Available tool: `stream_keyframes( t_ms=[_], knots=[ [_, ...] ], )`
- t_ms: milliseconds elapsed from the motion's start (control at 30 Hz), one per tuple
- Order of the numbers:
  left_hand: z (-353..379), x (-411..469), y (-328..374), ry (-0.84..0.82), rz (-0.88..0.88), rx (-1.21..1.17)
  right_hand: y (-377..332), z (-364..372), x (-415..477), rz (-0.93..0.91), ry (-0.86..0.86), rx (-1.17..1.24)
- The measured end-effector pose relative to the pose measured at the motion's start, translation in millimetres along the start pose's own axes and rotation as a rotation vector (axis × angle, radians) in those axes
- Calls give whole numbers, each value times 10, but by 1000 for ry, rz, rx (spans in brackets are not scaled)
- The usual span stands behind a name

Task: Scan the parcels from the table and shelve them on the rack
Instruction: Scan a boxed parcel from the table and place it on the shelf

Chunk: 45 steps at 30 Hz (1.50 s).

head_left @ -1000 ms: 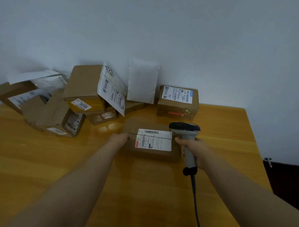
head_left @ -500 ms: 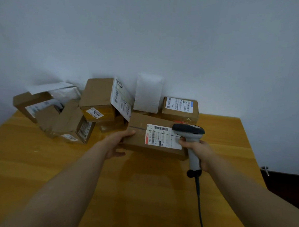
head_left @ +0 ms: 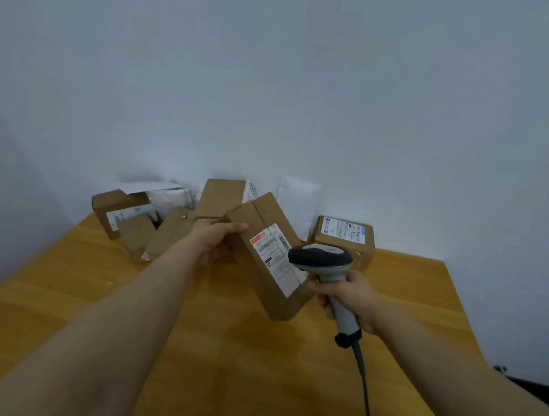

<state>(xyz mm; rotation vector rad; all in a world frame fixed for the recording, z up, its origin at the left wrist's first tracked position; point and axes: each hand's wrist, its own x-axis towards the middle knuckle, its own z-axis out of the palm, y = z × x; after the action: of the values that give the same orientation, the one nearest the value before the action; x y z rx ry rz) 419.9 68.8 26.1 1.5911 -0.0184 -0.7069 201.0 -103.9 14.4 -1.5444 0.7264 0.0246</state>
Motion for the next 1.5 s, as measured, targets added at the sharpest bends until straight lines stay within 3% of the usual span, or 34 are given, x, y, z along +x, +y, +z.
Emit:
stream_keyframes(
  t_ms=[133,500,1500],
  knots=[
    [-167,-156,80,101,52,94,-158,96,-148,-79,-118,-73],
    [-312,-514,129,271,121,190,-249,110,-381,-126,-162,-154],
    [-384,-1001,110,390,162,180,-317,108,-733,-165,-253,-141]
  ],
)
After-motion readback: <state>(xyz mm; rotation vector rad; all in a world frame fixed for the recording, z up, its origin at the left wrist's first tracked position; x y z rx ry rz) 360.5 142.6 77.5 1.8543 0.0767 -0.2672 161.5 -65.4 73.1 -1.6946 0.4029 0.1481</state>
